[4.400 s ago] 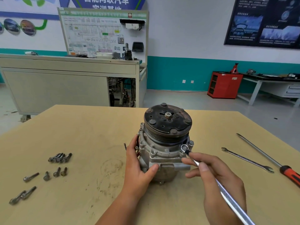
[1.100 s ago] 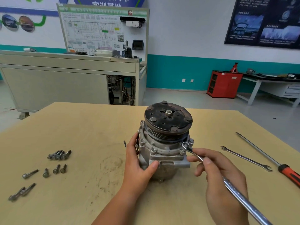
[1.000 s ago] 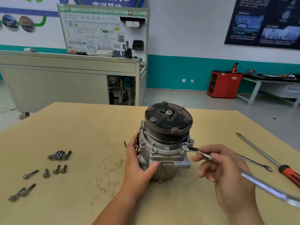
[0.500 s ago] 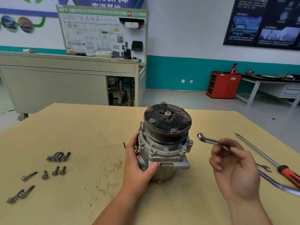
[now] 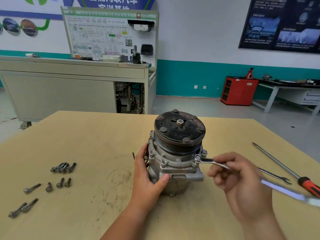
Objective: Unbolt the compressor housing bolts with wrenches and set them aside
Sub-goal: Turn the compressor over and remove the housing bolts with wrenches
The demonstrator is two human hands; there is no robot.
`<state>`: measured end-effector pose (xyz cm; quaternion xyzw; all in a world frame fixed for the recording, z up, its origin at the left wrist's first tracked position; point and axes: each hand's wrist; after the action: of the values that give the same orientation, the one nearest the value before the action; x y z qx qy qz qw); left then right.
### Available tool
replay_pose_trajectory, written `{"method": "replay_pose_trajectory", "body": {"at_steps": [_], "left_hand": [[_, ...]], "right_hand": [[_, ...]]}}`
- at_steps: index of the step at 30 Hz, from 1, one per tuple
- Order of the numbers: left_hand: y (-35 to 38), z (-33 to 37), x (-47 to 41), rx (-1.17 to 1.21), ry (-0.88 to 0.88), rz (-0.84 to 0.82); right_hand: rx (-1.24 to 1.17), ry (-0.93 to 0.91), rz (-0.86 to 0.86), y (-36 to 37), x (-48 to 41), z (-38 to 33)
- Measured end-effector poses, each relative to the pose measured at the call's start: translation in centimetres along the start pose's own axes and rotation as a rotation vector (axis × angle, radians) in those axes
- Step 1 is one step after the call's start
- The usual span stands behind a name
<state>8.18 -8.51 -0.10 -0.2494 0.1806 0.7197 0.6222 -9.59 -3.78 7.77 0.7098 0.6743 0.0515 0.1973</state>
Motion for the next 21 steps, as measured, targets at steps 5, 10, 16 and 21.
{"method": "replay_pose_trajectory", "body": {"at_steps": [5, 10, 16, 21], "left_hand": [[-0.1, -0.1, 0.0, 0.002, -0.004, -0.011], [-0.1, -0.1, -0.1, 0.005, -0.003, -0.009], [-0.1, 0.0, 0.0, -0.011, 0.006, -0.004], [0.1, 0.0, 0.0, -0.009, 0.018, 0.008]], "right_hand": [[-0.090, 0.335, -0.315, -1.5, -4.6, -2.5], [-0.318, 0.178, -0.175, -3.4, -3.2, -2.9], [-0.077, -0.157, 0.005, -1.2, 1.5, 0.4], [0.145, -0.181, 0.061, 1.5, 3.0, 1.7]]}}
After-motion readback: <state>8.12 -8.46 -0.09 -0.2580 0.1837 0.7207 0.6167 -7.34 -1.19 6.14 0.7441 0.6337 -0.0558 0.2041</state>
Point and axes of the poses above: each hand's wrist, its own x-axis away from the middle knuckle, its own y-axis out of the palm, z = x × y, and after that the axes turned 8 degrees about y, right-handed
